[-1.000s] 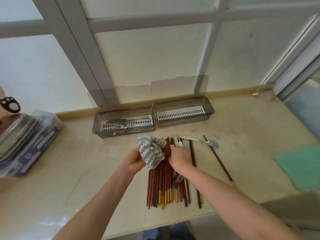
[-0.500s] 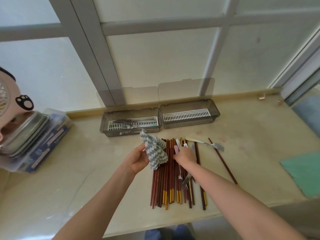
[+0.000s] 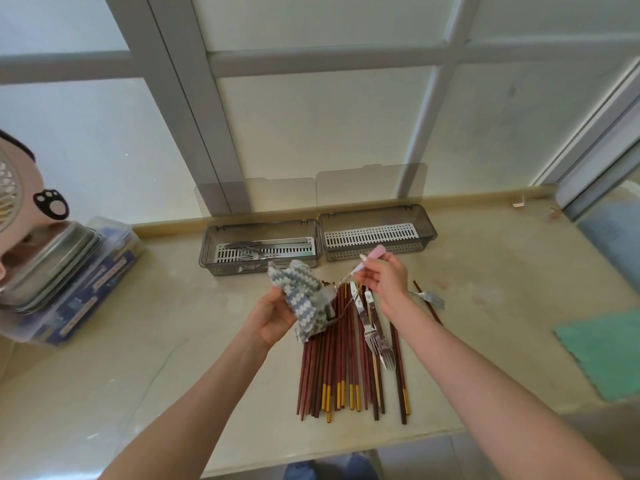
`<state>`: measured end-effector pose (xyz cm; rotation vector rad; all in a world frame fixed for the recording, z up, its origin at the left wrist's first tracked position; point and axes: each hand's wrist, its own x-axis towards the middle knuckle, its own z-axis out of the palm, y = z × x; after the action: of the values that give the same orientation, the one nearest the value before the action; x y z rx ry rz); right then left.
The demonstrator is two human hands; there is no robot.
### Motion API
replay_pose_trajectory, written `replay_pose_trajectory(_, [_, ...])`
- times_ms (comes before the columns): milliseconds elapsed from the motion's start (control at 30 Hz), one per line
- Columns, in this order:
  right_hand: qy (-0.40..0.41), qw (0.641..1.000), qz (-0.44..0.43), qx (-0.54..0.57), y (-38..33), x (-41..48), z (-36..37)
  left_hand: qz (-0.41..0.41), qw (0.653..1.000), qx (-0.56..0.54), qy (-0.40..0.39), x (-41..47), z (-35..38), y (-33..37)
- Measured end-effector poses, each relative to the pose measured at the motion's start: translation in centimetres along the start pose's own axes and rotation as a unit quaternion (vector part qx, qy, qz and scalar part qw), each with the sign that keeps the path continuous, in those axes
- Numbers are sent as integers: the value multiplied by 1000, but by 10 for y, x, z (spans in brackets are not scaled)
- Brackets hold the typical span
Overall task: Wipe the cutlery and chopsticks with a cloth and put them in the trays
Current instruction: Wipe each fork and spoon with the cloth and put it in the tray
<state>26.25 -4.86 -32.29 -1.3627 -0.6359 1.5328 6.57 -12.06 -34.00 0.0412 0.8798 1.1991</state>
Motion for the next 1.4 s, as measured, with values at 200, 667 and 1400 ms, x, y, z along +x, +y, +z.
replay_pose_trajectory(200, [34,992,-3,124,4,-10,10,56,997,-52,-4,3,3,2])
replay_pose_trajectory(667, [-191,962,65,-184,42,-45,24,159,972,124,121,1,19,17])
replay_pose_trajectory(1400, [-278,940,-7,-197,32,-74,34,281,835,354,315,-8,41,30])
